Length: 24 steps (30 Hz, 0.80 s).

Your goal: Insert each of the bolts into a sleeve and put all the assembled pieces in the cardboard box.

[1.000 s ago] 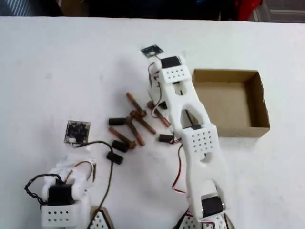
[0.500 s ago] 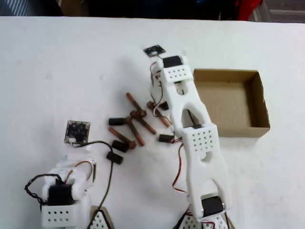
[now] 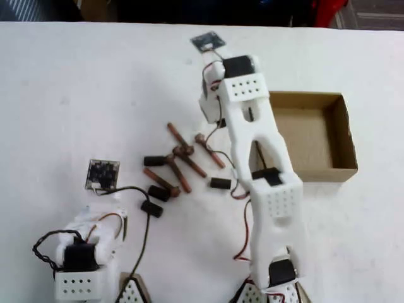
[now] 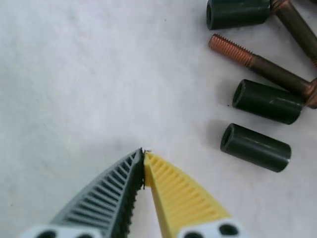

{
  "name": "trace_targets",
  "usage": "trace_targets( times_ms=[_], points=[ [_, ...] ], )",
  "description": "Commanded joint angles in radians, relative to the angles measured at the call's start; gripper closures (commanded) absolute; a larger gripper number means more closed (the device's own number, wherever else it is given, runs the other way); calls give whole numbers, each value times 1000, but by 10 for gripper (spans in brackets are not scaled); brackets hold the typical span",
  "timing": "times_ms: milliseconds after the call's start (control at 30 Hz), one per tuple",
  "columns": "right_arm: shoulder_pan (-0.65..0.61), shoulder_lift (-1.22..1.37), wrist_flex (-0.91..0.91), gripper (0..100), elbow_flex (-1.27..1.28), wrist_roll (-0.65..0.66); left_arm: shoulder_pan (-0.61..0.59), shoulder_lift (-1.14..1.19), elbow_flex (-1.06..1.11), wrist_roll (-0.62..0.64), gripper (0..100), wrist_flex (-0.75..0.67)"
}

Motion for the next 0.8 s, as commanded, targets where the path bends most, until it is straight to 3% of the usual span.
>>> trace_targets(
  times_ms=[0, 767],
  points=[
    [2, -311, 28, 982, 127, -2, -4, -5, -2, 6, 976, -26],
    [2, -1227, -31, 981, 881, -8, -4, -5, -2, 6, 976, -26]
  ],
)
